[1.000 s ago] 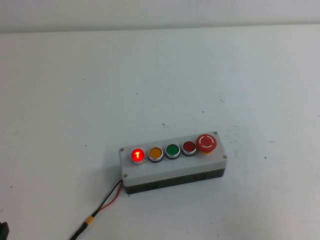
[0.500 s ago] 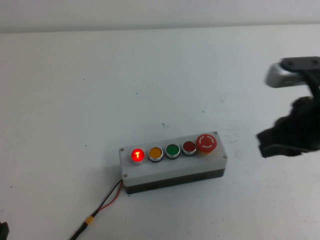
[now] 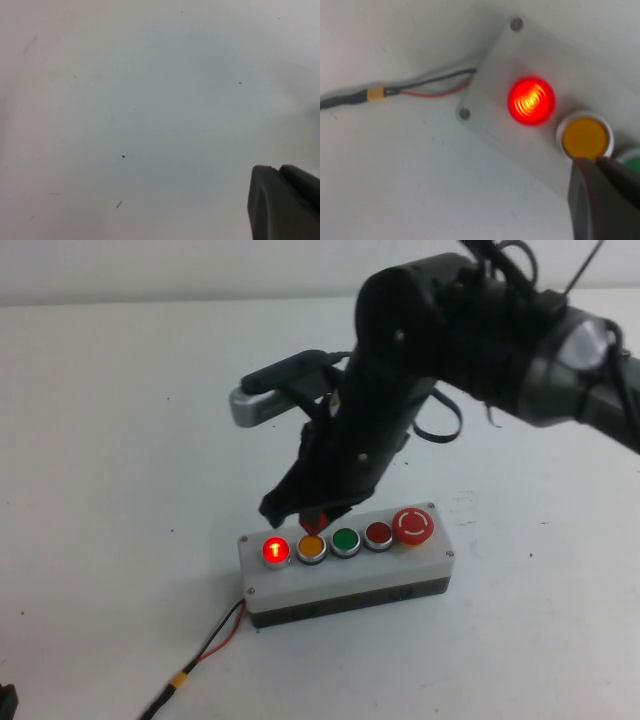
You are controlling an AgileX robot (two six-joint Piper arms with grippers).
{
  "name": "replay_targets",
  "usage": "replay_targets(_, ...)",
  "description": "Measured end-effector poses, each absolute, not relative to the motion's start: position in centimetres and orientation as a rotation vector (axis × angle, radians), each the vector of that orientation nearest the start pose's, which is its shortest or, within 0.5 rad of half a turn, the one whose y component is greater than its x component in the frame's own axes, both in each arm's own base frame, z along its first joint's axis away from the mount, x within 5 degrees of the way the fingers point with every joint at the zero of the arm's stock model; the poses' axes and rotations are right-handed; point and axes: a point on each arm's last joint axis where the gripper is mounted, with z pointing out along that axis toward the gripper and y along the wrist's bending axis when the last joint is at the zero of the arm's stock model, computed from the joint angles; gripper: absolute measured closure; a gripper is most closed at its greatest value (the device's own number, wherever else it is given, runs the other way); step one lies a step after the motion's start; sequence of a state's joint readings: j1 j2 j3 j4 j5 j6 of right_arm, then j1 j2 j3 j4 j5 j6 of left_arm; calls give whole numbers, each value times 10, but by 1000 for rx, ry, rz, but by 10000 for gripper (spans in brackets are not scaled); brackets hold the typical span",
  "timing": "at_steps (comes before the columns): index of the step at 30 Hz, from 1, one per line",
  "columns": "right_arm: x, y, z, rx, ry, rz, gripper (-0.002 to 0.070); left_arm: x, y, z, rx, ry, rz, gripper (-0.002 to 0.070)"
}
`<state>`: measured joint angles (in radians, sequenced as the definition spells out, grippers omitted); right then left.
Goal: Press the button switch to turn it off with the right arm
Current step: Press the button to turn off
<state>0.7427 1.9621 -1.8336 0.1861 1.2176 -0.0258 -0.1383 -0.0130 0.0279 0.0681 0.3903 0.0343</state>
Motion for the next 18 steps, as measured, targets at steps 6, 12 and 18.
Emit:
replay_targets(6, 314, 335, 289, -1081, 2631, 434, 692, 52, -5, 170, 204, 1877, -4, 677)
replay_targets(12, 314, 345, 282, -1107, 2628, 436, 692, 52, -5, 170, 204, 1877, -4, 677)
replay_targets(18, 316, 347, 276, -1110, 2640, 428, 692, 52, -5, 170, 204, 1877, -4, 677)
